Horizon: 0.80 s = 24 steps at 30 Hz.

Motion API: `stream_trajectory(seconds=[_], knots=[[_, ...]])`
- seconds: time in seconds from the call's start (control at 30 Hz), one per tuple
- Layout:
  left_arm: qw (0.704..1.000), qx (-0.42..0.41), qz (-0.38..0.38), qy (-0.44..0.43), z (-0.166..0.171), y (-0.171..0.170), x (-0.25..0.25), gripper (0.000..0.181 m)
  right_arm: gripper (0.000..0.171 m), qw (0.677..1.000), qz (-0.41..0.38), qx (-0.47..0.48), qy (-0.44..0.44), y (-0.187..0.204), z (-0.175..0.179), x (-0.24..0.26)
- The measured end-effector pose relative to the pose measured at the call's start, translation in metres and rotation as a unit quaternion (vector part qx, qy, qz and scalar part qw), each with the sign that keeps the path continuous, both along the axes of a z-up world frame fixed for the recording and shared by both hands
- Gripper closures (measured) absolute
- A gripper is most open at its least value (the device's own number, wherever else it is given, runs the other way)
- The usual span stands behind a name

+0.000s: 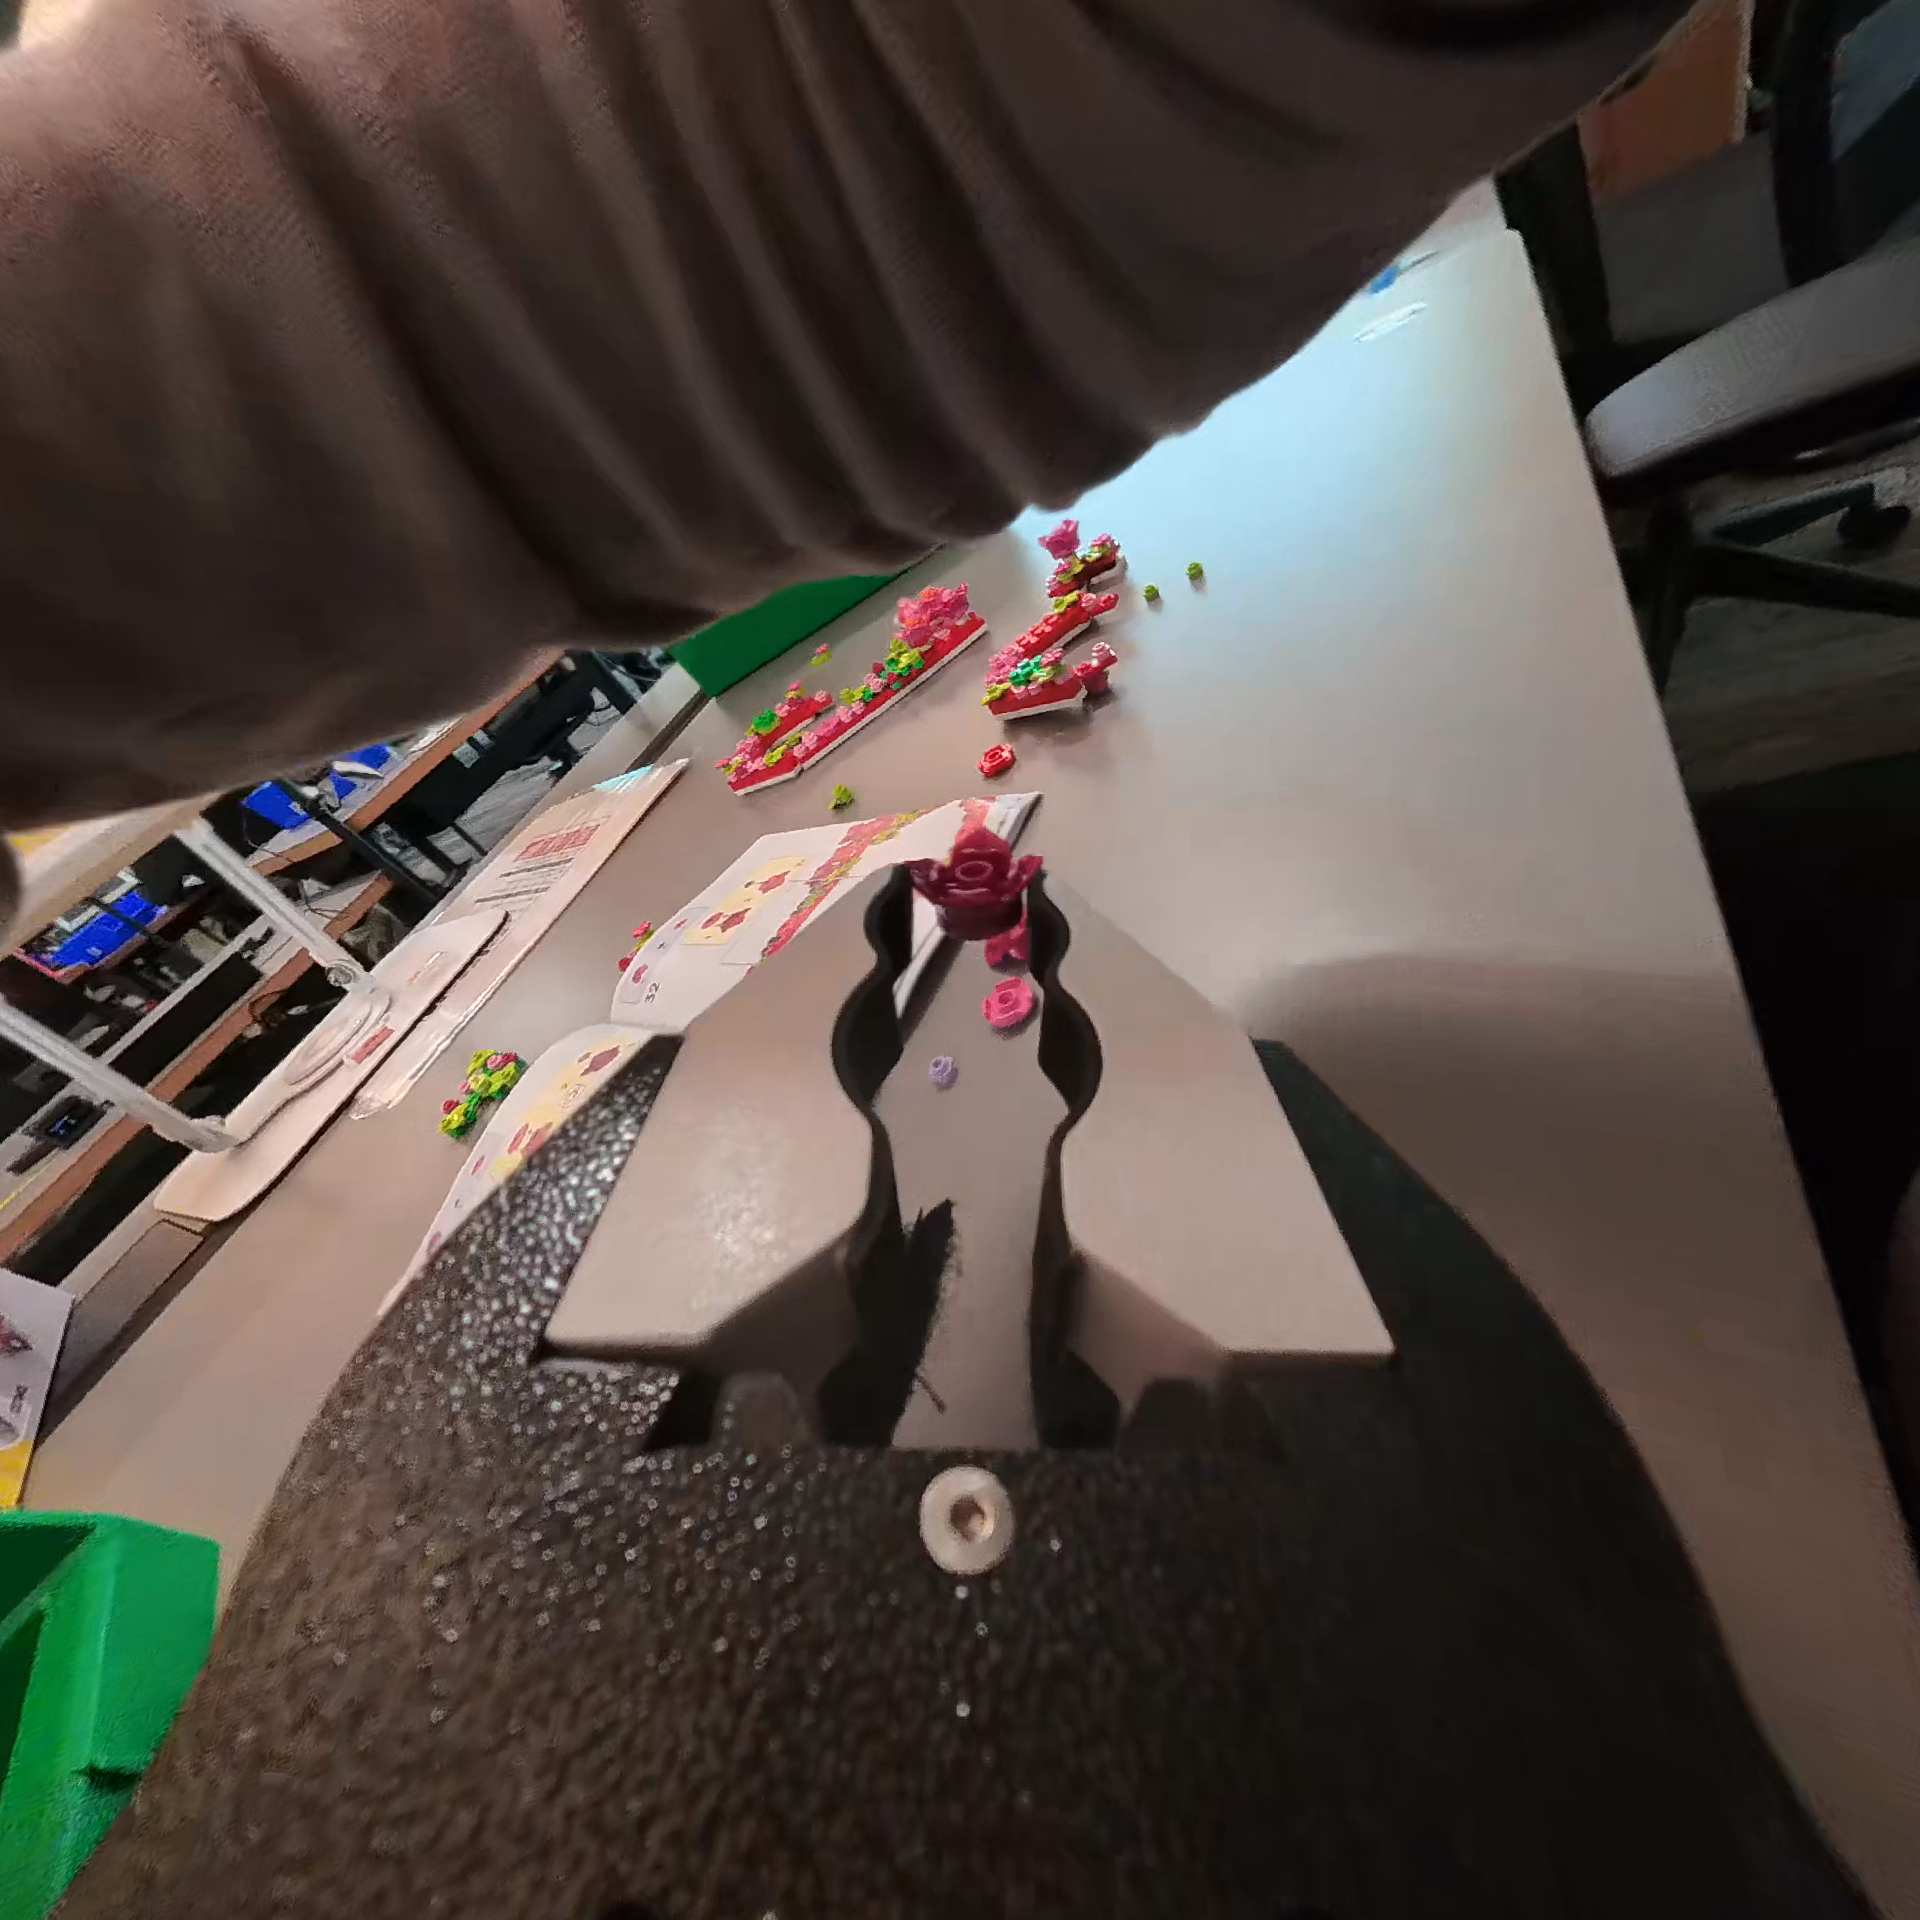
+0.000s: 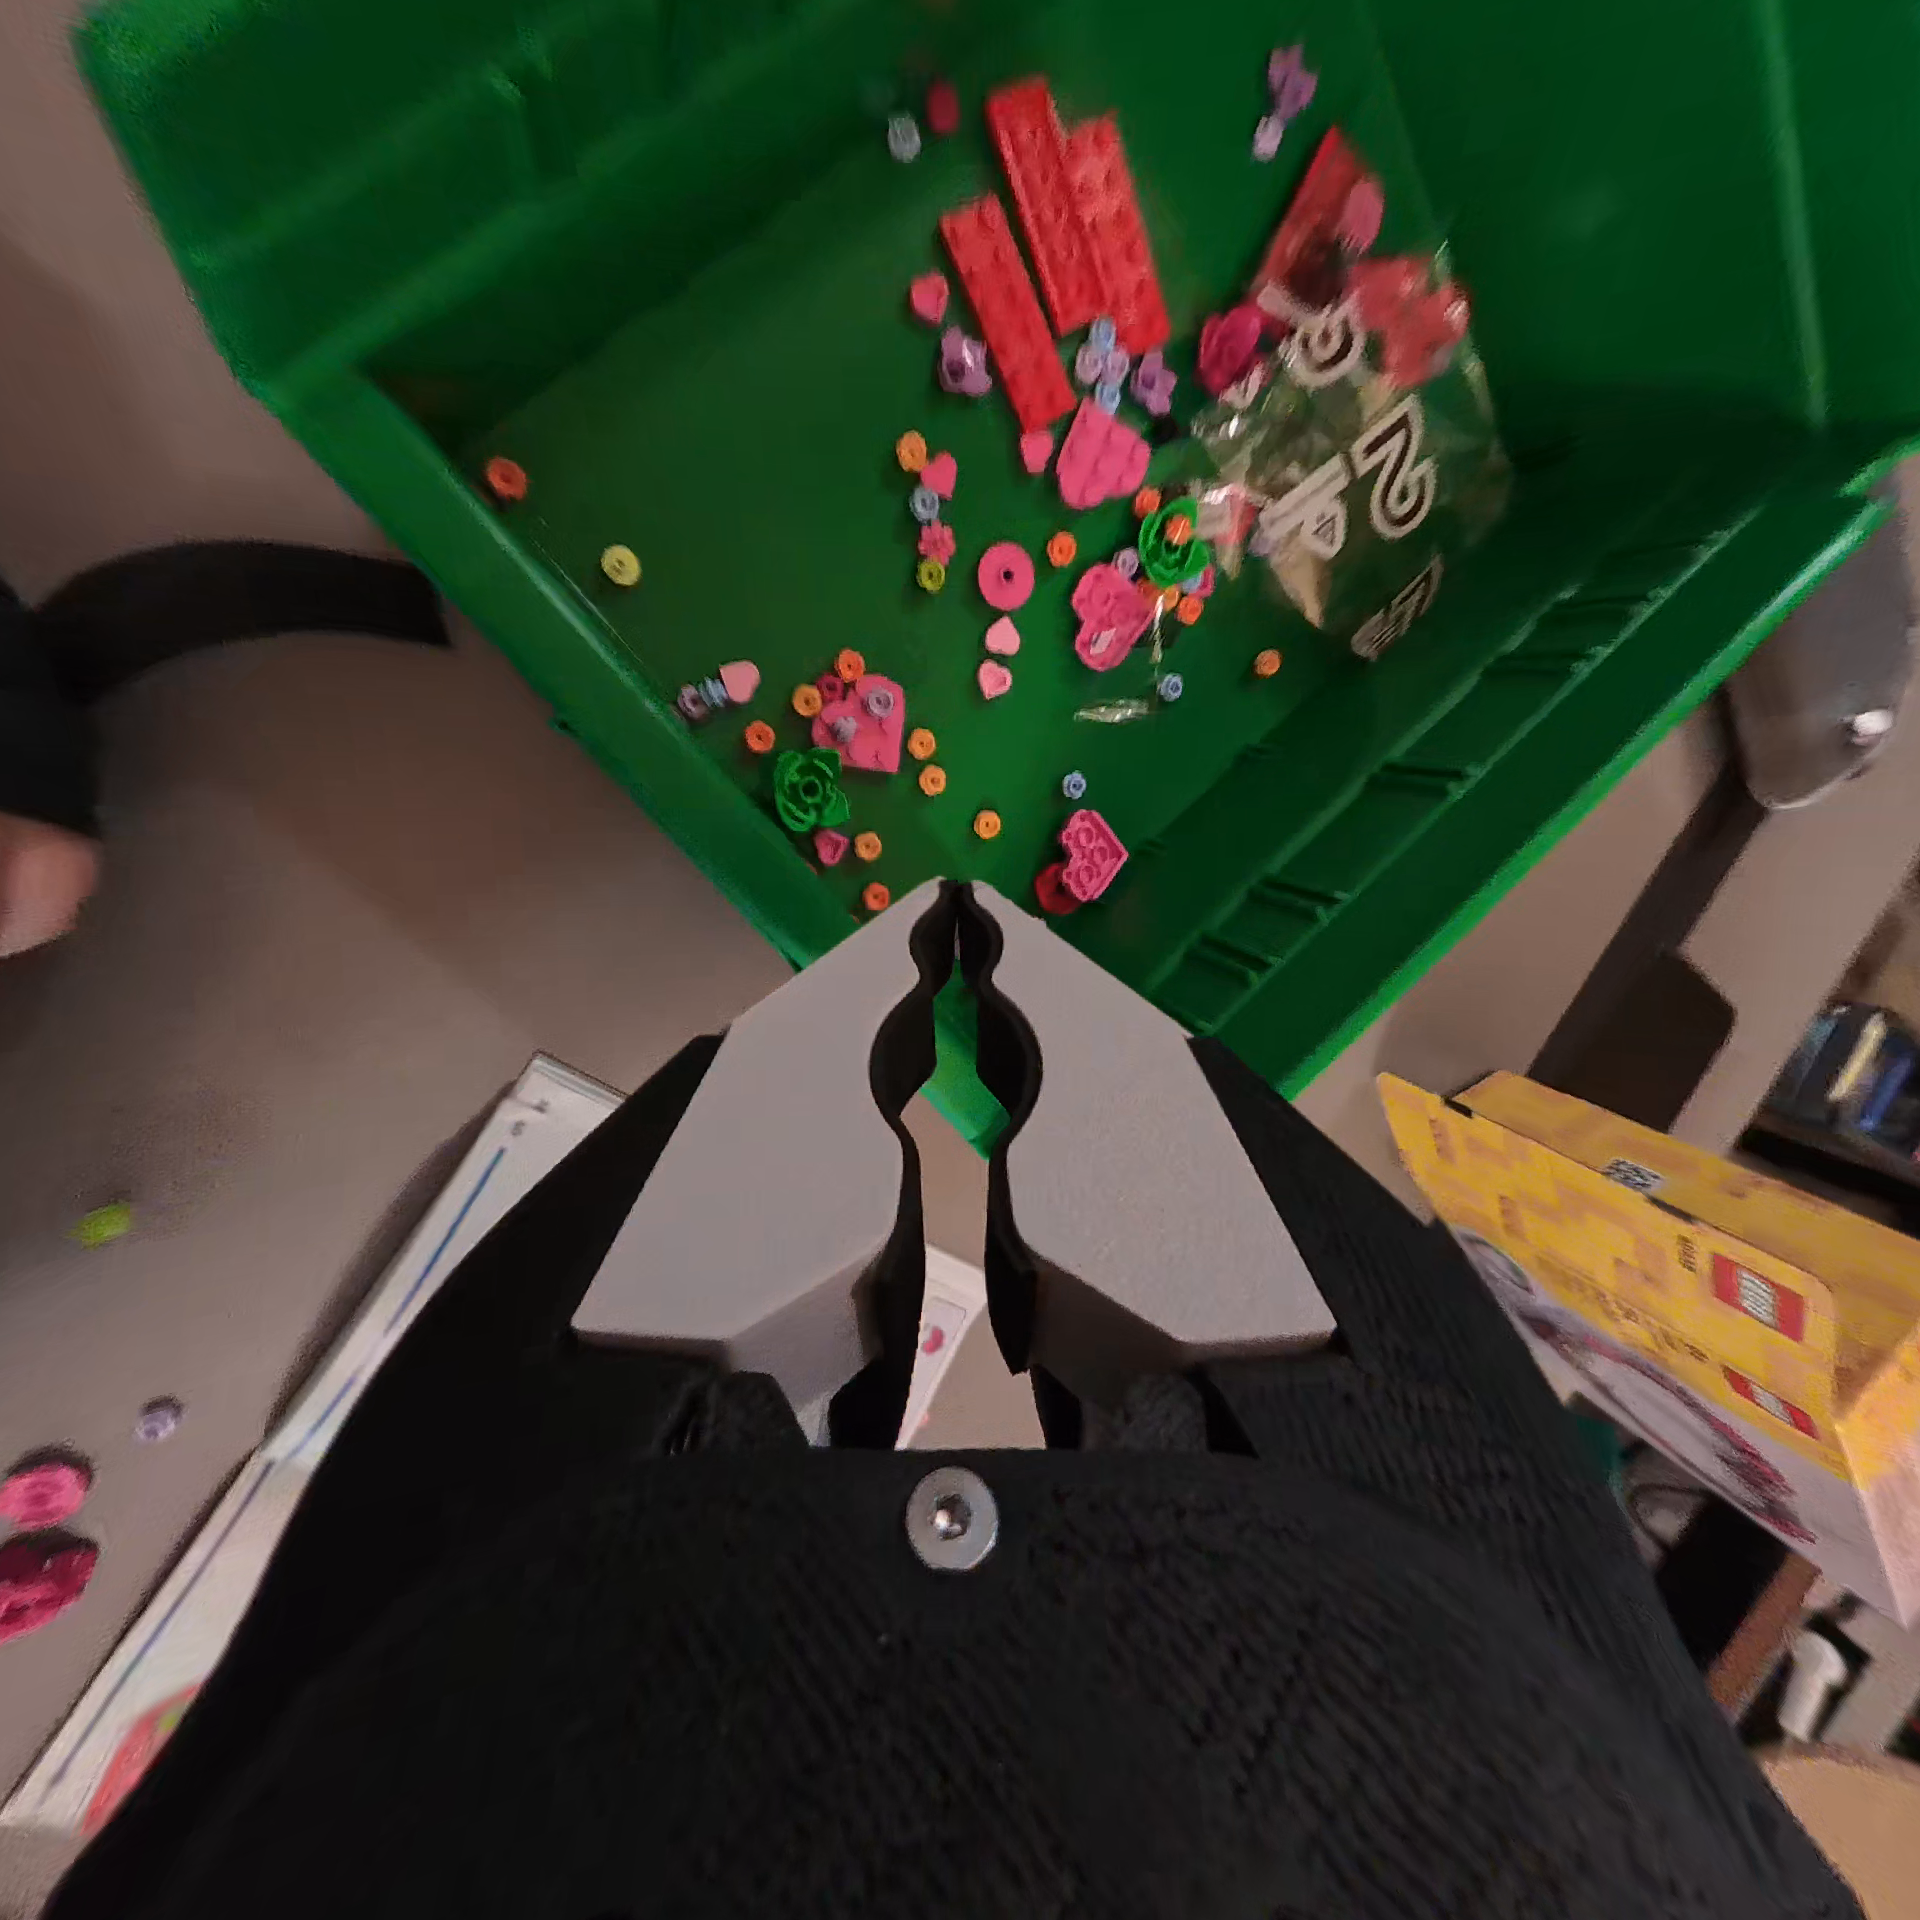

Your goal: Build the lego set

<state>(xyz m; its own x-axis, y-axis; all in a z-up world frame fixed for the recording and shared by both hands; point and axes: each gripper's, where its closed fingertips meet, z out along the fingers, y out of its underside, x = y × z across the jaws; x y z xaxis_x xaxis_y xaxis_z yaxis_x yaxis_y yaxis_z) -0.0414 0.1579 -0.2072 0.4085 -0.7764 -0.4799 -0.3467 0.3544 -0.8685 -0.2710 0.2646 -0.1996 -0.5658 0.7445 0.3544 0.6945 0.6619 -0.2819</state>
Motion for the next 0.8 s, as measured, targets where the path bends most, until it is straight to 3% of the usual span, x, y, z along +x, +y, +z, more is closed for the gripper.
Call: stream_trajectory(seconds=[0.23, 0.43, 0.63, 0.8], knots=[[1.0, -0.011, 0.003, -0.016, 0.003, 0.004, -0.004, 0.162, 0.166, 0.987, 0.012, 0.042, -0.157, 0.032, -0.039, -0.005], [1.0, -0.012, 0.0, -0.018, 0.003, 0.003, -0.005, 0.162, 0.163, 0.948, 0.091, 0.137, -0.273, 0.048, -0.06, -0.003], [1.0, -0.011, -0.002, -0.016, 0.003, 0.002, -0.004, 0.162, 0.163, 0.955, 0.129, 0.002, -0.268, -0.006, -0.066, -0.018], [1.0, -0.012, -0.004, -0.016, 0.003, 0.002, -0.003, 0.162, 0.161, 0.951, 0.13, -0.009, -0.281, -0.013, -0.074, -0.019]])
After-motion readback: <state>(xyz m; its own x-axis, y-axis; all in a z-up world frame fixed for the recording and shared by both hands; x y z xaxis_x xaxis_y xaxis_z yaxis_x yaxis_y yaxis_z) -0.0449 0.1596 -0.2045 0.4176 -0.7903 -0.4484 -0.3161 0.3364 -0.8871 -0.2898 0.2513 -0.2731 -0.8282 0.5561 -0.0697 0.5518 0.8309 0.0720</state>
